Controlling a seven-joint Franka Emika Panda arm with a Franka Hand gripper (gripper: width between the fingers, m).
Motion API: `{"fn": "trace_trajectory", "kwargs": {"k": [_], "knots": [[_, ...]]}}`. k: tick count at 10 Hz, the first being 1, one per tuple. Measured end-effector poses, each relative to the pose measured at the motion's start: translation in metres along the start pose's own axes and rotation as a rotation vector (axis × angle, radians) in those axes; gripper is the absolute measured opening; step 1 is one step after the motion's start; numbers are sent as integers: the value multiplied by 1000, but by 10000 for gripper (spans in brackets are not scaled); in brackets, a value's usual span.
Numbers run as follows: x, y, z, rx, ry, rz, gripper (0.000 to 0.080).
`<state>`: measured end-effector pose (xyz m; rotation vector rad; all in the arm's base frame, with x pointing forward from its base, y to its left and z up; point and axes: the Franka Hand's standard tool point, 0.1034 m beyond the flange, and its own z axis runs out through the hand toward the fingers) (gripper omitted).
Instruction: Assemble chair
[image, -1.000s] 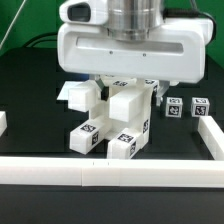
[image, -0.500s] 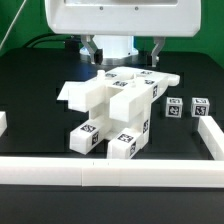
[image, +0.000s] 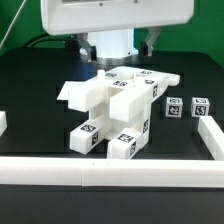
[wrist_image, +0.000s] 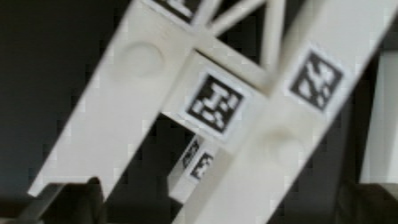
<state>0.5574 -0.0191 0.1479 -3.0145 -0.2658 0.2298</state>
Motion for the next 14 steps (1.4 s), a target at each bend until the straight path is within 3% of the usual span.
{"fn": "trace_trajectory", "kwargs": {"k": [1,4,6,7,10,12,14], "knots": [[-9,-2,-3,4,15,20,649],[-10,-1,0,1,8,6,649],[-25,1,3,-7,32,-125,649],[-33,-14,8,-13,29,-75,649],[-36,-72,13,-8,52,123,649],[-37,-65,13,-10,51,98,649],[-37,-68,14,-11,50,104,649]]}}
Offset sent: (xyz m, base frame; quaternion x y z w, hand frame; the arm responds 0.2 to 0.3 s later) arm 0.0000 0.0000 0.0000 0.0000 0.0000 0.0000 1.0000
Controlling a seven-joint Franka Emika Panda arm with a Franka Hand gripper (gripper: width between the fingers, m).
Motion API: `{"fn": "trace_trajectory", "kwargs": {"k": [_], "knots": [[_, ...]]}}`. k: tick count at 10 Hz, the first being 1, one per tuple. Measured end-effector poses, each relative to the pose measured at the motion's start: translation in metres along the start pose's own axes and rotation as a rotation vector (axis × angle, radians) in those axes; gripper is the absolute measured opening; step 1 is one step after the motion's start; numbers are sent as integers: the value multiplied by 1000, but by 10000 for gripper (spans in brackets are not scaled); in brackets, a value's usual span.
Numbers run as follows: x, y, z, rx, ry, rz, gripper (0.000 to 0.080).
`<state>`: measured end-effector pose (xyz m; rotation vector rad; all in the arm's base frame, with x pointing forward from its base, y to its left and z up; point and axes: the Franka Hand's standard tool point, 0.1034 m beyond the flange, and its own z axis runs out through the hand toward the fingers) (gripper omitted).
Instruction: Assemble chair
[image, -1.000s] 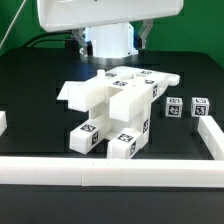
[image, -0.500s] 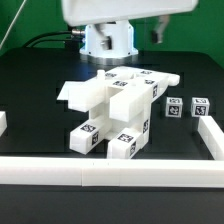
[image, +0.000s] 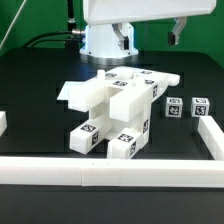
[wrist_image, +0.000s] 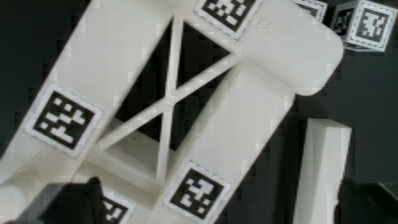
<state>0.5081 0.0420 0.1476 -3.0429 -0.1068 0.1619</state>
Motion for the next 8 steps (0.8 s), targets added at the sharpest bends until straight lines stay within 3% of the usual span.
{"fn": "trace_trajectory", "kwargs": {"k": [2,4,5,8], "knots": [[-17,-44,14,-2,27,191,649],[-20,-82,32,-12,38,266,649],[-19,-86,39,-17,35,273,649],[-20,-85,39,-16,34,285,649]]}}
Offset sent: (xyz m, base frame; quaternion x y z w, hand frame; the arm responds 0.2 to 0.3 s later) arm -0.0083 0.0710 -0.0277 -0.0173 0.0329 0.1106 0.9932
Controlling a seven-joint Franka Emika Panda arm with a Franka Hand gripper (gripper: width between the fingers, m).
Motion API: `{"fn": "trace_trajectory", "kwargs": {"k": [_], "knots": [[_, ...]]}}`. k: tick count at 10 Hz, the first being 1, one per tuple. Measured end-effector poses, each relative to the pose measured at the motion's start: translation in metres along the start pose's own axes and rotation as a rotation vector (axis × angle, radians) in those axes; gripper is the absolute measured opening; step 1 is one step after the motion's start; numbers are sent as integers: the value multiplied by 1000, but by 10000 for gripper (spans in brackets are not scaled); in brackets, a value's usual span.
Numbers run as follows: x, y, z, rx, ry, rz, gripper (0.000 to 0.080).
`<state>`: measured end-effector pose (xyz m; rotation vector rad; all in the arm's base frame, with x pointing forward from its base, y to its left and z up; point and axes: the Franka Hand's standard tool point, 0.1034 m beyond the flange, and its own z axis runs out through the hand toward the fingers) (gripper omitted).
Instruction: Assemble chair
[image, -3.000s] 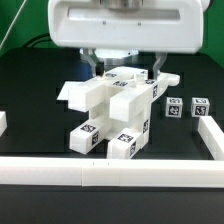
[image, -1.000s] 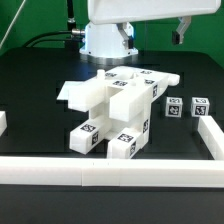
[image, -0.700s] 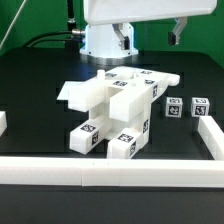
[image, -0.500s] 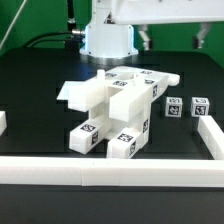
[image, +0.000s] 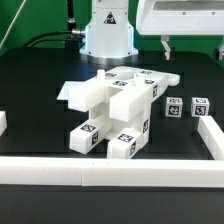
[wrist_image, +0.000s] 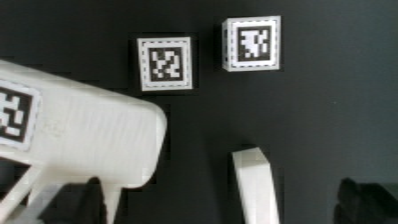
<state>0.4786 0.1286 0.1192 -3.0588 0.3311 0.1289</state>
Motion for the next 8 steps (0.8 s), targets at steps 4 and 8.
{"fn": "trace_trajectory", "kwargs": {"k": [4,8], "knots": [[-35,-37,23,2,21,127,649],[-38,-41,38,-13,13,127,649]]}}
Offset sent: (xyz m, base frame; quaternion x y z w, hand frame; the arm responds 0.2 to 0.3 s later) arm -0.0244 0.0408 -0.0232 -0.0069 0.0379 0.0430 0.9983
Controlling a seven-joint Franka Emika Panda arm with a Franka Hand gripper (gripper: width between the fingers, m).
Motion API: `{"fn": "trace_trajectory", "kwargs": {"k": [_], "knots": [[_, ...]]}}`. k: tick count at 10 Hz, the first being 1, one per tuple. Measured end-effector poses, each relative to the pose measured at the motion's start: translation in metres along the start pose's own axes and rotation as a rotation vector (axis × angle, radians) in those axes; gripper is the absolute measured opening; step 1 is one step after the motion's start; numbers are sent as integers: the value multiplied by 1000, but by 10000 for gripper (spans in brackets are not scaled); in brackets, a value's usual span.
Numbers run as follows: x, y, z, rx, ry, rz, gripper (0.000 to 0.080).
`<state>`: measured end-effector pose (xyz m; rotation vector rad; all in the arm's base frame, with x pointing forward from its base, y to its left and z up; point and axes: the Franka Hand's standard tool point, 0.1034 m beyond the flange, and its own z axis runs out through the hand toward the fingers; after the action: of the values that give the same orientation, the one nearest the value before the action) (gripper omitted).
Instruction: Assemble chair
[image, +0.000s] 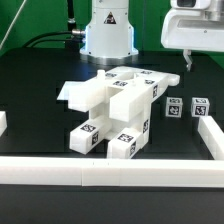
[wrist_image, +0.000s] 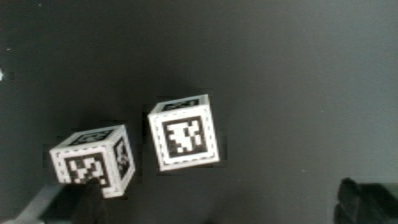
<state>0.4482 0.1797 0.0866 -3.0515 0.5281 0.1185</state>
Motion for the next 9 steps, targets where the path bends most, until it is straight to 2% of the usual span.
{"fn": "trace_trajectory", "kwargs": {"k": [2,4,9], "knots": [[3,6,7,-8,-1,-10,649],[9,5,28,-27,-6,-6,649],[13,5,43,-41,-14,-3,649]]}}
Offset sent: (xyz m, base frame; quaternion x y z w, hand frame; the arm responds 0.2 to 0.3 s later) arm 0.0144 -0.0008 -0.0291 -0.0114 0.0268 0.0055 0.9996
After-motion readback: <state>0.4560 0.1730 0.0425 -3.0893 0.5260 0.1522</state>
